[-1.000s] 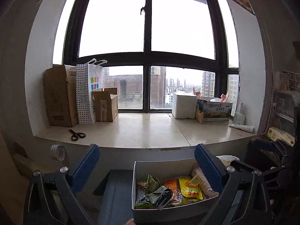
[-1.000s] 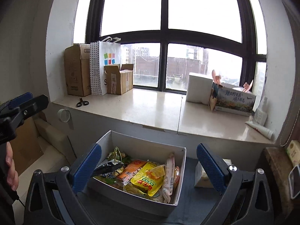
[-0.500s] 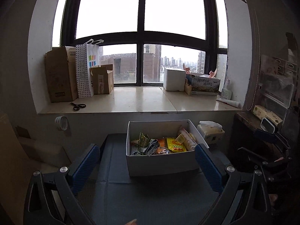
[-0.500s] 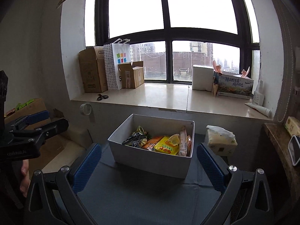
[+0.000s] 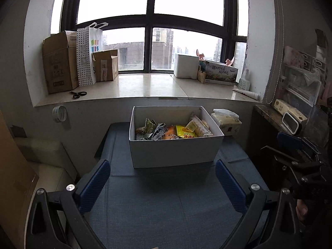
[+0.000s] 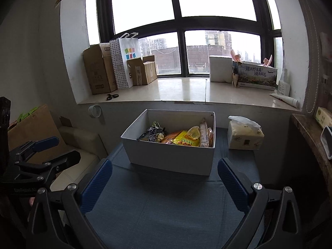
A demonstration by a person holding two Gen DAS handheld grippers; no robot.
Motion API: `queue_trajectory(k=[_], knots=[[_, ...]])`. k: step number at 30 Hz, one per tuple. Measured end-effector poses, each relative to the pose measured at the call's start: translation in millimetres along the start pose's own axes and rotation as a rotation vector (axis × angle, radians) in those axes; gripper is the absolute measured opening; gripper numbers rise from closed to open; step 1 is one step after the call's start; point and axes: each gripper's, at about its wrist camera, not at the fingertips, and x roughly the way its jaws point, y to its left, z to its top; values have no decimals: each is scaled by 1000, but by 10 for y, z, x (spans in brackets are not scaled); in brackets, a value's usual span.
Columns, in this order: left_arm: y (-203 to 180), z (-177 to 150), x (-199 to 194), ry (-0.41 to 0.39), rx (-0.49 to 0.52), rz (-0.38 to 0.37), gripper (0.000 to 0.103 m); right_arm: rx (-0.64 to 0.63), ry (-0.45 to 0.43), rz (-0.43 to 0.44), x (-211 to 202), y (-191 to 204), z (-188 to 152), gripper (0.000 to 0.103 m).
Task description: Organize snacks
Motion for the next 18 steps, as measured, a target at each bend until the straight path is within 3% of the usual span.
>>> queue_trajectory(k=[18], knots=[[19,63,19,5,-3,-12,103,3,7,-7,2,-25,-10,103]])
